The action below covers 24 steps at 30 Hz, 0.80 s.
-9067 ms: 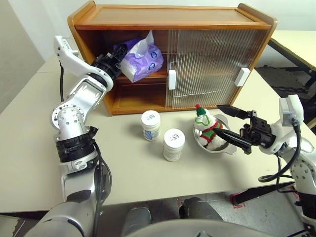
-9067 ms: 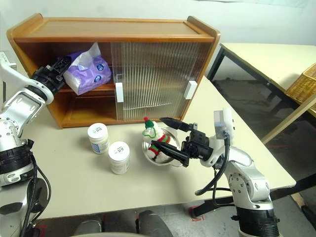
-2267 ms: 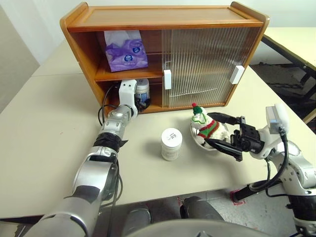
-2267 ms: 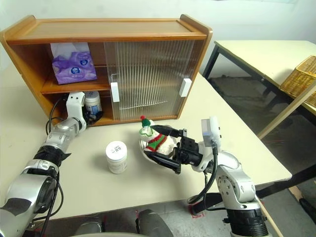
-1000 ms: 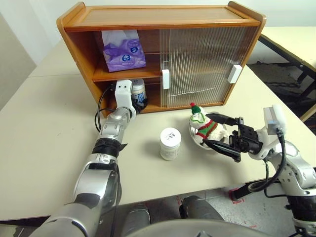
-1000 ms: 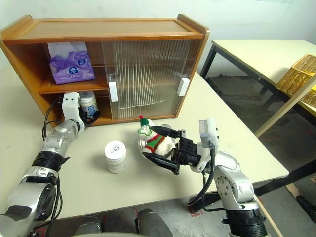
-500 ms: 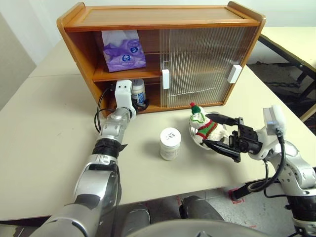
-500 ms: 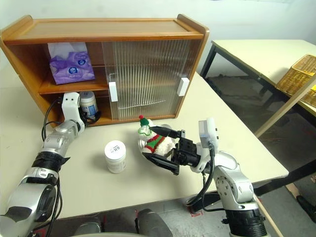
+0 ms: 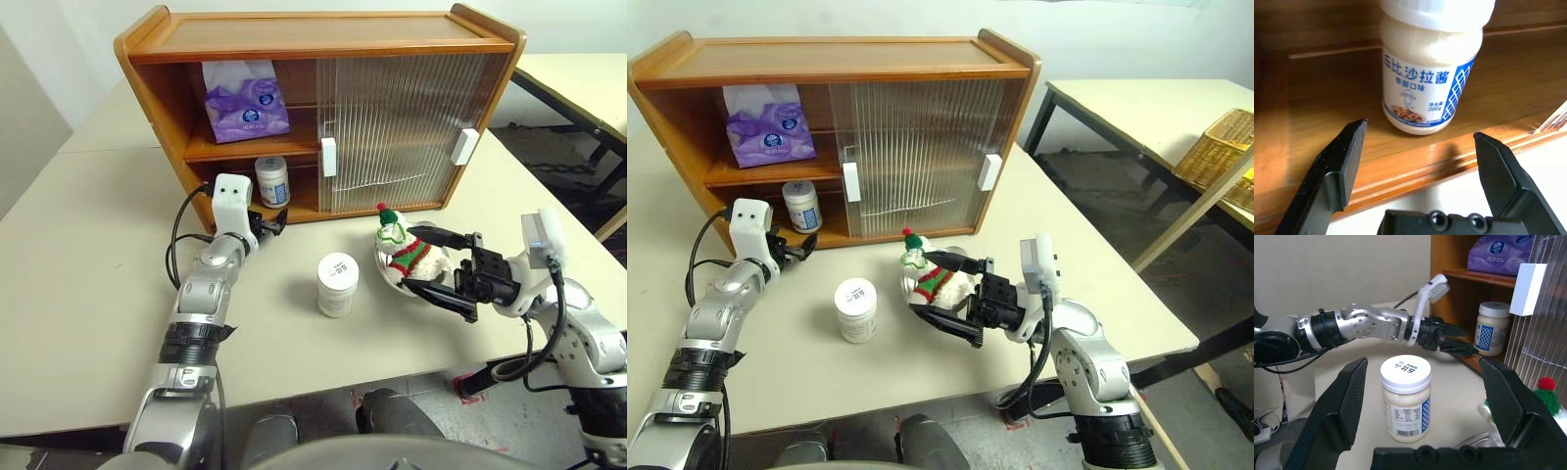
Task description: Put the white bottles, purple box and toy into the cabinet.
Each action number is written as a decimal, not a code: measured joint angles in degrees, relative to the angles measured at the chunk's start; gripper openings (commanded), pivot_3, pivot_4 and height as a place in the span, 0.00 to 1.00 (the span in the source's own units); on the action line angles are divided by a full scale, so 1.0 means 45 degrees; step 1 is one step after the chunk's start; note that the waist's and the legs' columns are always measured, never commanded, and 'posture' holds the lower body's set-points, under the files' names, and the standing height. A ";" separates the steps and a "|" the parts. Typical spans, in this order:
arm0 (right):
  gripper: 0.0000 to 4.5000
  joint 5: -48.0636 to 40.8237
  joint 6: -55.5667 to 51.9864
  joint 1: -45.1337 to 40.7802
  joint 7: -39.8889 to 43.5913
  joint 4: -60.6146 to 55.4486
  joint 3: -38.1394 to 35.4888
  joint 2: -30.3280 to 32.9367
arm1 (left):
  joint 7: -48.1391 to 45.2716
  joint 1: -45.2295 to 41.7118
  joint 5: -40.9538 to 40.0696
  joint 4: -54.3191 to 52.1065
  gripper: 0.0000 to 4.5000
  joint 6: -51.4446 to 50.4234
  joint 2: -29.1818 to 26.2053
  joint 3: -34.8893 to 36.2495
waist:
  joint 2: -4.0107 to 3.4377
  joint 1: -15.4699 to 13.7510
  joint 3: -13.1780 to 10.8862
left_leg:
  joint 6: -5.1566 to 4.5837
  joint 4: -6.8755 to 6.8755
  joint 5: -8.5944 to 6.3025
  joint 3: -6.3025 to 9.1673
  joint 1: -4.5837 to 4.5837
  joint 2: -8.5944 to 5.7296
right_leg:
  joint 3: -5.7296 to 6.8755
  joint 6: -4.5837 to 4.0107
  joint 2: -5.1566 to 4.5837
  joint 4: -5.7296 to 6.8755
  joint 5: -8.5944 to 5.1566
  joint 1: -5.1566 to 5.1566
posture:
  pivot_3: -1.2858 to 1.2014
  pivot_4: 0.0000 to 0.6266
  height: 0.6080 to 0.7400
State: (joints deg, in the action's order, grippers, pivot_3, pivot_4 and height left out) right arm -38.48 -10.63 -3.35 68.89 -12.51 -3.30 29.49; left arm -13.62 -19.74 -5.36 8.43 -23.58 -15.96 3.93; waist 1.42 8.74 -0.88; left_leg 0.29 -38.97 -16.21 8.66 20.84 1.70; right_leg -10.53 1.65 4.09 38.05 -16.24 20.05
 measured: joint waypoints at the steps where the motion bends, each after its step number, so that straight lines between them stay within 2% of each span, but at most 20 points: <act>1: 1.00 0.0002 0.0000 -0.0014 0.0028 0.0014 0.0000 0.0000 | 0.0021 0.0043 -0.0010 -0.0126 0.79 0.0000 0.0003 0.0036 | 0.0000 -0.0005 0.0000 | 0.0000 0.0001 0.0000 0.0000 -0.0002 0.0000 | 0.0000 -0.0013 0.0000 0.0000 0.0008 0.0000 | 0.43 0.01 1.00; 10: 1.00 0.0031 -0.0005 -0.0046 0.0042 0.0043 0.0052 -0.0014 | 0.0529 0.0071 0.0272 -0.0160 0.05 0.0234 -0.0010 0.0107 | 0.0000 -0.0045 0.0000 | 0.0002 0.0003 0.0003 0.0000 -0.0014 0.0001 | 0.0001 -0.0054 -0.0002 0.0003 0.0033 0.0001 | 0.43 0.02 1.00; 11: 1.00 0.0031 -0.0008 -0.0042 0.0038 0.0039 0.0055 -0.0013 | 0.0592 -0.0015 0.0291 0.0041 0.01 0.0310 -0.0014 0.0107 | 0.0001 -0.0045 0.0000 | 0.0002 0.0004 0.0003 0.0001 -0.0014 0.0001 | 0.0000 -0.0055 -0.0002 0.0003 0.0033 0.0001 | 0.43 0.02 1.00; 24: 1.00 0.0010 -0.0022 0.0106 -0.0208 -0.0140 0.0053 -0.0040 | 0.0808 -0.1115 0.0671 0.2129 0.01 0.1288 -0.0502 0.0298 | 0.0001 0.0021 0.0001 | 0.0000 0.0007 0.0004 0.0003 -0.0014 0.0001 | 0.0001 -0.0058 -0.0004 0.0003 0.0036 0.0004 | 0.43 0.01 1.00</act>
State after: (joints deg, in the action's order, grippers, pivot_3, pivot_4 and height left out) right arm -38.43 -10.73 -2.87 67.96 -13.14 -3.06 29.31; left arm -9.98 -24.75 -2.34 18.01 -17.79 -18.22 5.28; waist 1.43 8.83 -0.87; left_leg 0.30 -38.94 -16.19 8.68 20.78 1.70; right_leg -10.53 1.39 4.07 38.07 -16.08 20.07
